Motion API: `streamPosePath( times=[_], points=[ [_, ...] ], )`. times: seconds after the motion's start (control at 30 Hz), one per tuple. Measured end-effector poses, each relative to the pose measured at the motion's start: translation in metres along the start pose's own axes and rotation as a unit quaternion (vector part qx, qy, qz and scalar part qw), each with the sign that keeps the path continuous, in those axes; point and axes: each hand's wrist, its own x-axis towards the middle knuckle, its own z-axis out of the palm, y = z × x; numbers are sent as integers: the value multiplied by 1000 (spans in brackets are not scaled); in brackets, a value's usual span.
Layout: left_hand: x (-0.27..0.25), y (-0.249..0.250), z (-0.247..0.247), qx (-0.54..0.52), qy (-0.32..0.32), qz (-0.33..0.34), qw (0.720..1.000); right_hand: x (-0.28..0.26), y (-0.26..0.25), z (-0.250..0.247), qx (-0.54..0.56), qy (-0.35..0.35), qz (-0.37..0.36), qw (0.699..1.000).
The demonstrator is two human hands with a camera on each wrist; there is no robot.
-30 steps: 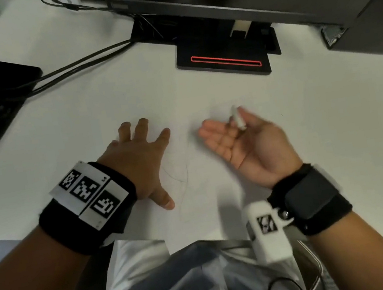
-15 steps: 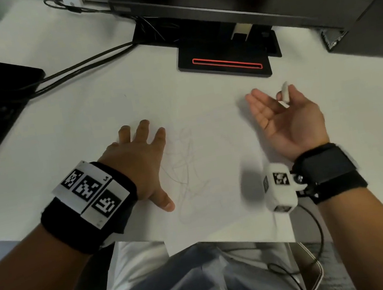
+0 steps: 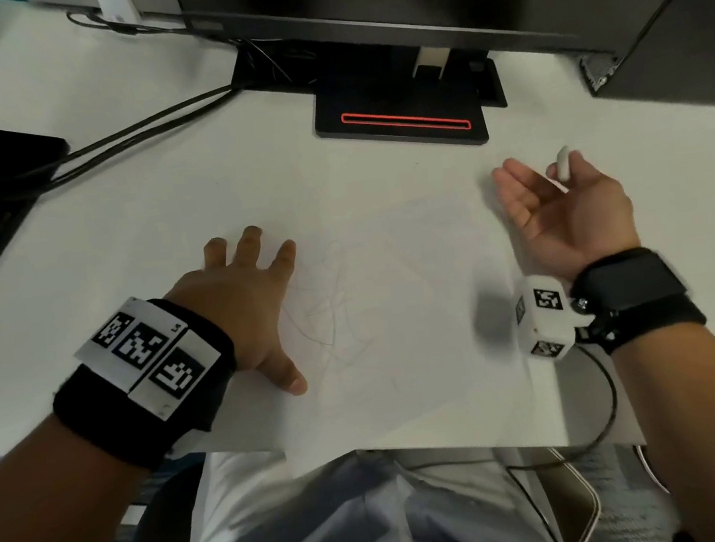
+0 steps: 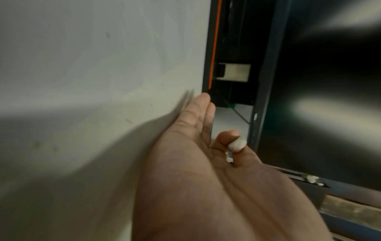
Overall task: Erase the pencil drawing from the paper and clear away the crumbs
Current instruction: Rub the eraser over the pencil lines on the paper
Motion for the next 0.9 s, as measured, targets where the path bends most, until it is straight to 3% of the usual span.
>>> streamPosePath(
  times=[0.1, 0.17, 0.23, 0.3, 0.4, 0.47, 0.53, 0.57, 0.63, 0.7, 0.73, 0.83, 0.9],
  points=[
    [1, 0, 0, 6, -3, -5, 1000, -29, 26, 20, -15, -96, 89, 991],
    [4, -1, -1, 13, -4, -5, 1000, -48, 55, 31, -97, -161, 185, 965],
    [5, -5, -2, 16, -9, -5, 1000, -52, 74, 35, -180, -167, 233, 941],
    [4, -10, -3, 14, -11, -7, 1000, -41, 71, 32, -156, -115, 215, 957],
    [4, -16, -4, 13, -8, -17, 1000, -25, 46, 29, -89, -31, 91, 991],
    [4, -15, -6, 14, -3, -20, 1000, -33, 38, 32, -165, -59, 47, 983],
    [2, -8, -9, 25, 16, -5, 1000, -52, 43, 35, -297, -131, 67, 944],
    [1, -3, -10, 33, 29, 17, 999, -64, 48, 36, -377, -174, 70, 907],
    [0, 11, -10, 40, 42, 88, 994, -79, 57, 35, -527, -249, 56, 811],
    [0, 24, -5, 34, 26, 159, 986, -83, 60, 32, -629, -277, 25, 726],
    [2, 27, -2, 32, 15, 176, 984, -82, 58, 31, -655, -276, 13, 703],
    [7, 26, 0, 28, 6, 173, 985, -81, 52, 31, -672, -272, -5, 689],
    [11, 24, -4, 24, 11, 155, 988, -83, 52, 32, -703, -281, -31, 652]
  ],
)
